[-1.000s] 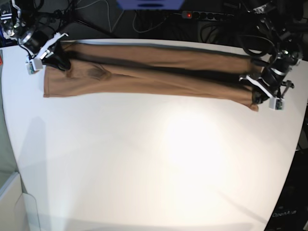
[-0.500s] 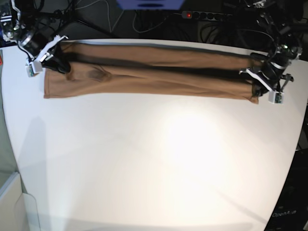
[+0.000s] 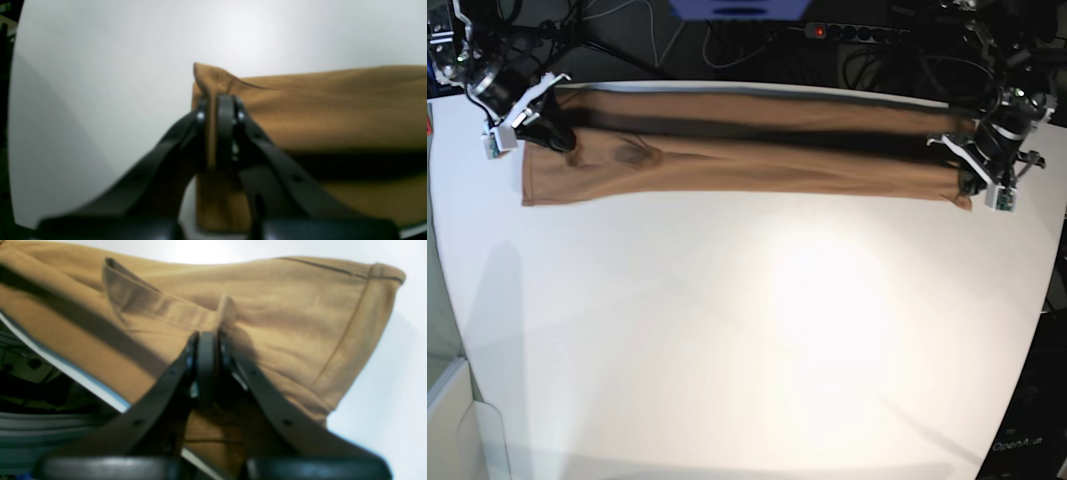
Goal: Fold the T-shirt properly
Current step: 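Pull the folded strip taut between both grippers and lay it flat, then open the left gripper and reposition it at the strip's end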
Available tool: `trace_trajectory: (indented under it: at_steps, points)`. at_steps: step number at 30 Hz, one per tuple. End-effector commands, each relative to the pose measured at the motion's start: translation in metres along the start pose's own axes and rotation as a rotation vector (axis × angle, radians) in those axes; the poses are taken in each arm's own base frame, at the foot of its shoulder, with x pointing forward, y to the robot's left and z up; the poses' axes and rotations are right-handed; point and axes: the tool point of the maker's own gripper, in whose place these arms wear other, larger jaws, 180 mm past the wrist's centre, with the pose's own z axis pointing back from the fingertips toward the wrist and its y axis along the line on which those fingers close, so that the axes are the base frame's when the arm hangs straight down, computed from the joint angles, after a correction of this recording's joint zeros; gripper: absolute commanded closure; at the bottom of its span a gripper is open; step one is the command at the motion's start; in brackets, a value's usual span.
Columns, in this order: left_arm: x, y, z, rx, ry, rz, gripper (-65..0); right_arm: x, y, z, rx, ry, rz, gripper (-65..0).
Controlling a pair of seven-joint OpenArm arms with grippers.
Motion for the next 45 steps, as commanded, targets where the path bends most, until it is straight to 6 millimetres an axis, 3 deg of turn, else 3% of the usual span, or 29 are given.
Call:
trace_trajectory:
  at_steps: [1,5,9,19,23,28,33,45]
  points:
    - [0.025,0.009,0.006,0.026,-0.088,-0.025,-2.7,0.013,-0.003,0.002,0.003,-0.035,0.015,0.0]
    - [0.046,0.008,0.012,0.056,-0.195,-0.076,-2.7,0.017,-0.005,0.000,0.000,-0.041,0.021,0.0]
    - [0.053,-0.004,0.013,0.063,-0.271,-0.078,-2.7,0.015,-0.010,0.000,-0.010,-0.036,0.015,0.0]
    - [0.057,-0.032,0.037,0.024,-0.491,-0.026,-2.6,0.012,-0.012,0.000,-0.017,-0.030,0.010,0.0]
    - [0.044,-0.034,0.043,0.013,-0.501,-0.018,-2.6,0.012,-0.012,0.000,-0.017,-0.030,0.010,0.0]
    - [0.026,-0.002,0.051,0.101,-0.532,0.040,-2.6,0.018,-0.014,-0.002,-0.019,-0.043,0.017,0.0]
    - [0.017,0.019,0.056,0.163,-0.570,0.083,-2.6,0.011,-0.020,-0.001,-0.033,-0.029,0.005,0.0]
    - [0.006,0.008,0.053,0.155,-0.548,0.086,-2.6,0.012,-0.020,-0.001,-0.033,-0.030,0.005,-0.3]
